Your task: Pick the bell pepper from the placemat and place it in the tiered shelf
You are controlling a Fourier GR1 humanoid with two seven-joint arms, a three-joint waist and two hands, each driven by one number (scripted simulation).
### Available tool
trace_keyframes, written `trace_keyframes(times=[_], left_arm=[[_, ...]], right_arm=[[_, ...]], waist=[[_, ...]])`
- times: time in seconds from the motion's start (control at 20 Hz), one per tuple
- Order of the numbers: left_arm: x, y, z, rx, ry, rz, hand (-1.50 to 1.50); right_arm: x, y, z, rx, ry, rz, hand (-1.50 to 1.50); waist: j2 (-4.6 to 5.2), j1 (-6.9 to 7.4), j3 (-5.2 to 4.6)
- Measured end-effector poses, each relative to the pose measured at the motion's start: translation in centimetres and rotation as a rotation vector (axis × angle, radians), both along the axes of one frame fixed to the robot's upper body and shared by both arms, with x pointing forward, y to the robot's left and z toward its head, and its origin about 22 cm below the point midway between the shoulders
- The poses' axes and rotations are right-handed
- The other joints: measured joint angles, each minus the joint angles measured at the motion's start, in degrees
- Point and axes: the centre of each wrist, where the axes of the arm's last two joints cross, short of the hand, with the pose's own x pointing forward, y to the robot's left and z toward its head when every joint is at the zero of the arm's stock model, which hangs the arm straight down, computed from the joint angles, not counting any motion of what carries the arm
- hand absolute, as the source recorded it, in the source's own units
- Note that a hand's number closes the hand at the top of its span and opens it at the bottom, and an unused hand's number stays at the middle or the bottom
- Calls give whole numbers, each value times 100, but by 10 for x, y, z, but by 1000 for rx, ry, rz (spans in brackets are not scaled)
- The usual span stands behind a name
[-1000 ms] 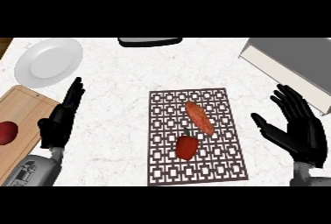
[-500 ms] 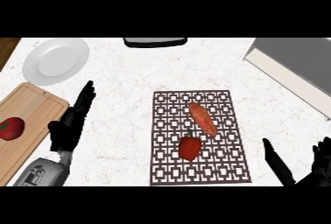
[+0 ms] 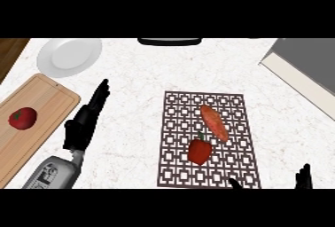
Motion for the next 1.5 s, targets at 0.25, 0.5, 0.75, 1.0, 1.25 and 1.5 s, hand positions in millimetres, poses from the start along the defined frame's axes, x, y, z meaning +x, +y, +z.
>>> trace_keyframes(times=[0.25,0.5,0.75,1.0,1.25,1.5], left_arm=[[2,-5,5,3,-7,-22,0],[4,-10,8,3,-17,-33,0],[5,-12,8,9,-17,-46,0],[7,-14,10,11,-16,-50,0],[8,-13,8,9,-11,-45,0],[6,-12,7,0,-3,-33,0]], right_arm=[[-14,3,11,-7,119,39,-150],[-29,-3,14,-39,329,115,-150],[-32,-6,25,-96,535,158,-150],[-15,8,54,-135,651,162,-150],[9,40,87,-190,680,168,-150],[28,66,109,-282,648,193,-150]], waist=[[54,113,-21],[109,214,-42],[138,288,-55],[107,302,-44],[64,262,-27],[22,209,-6]])
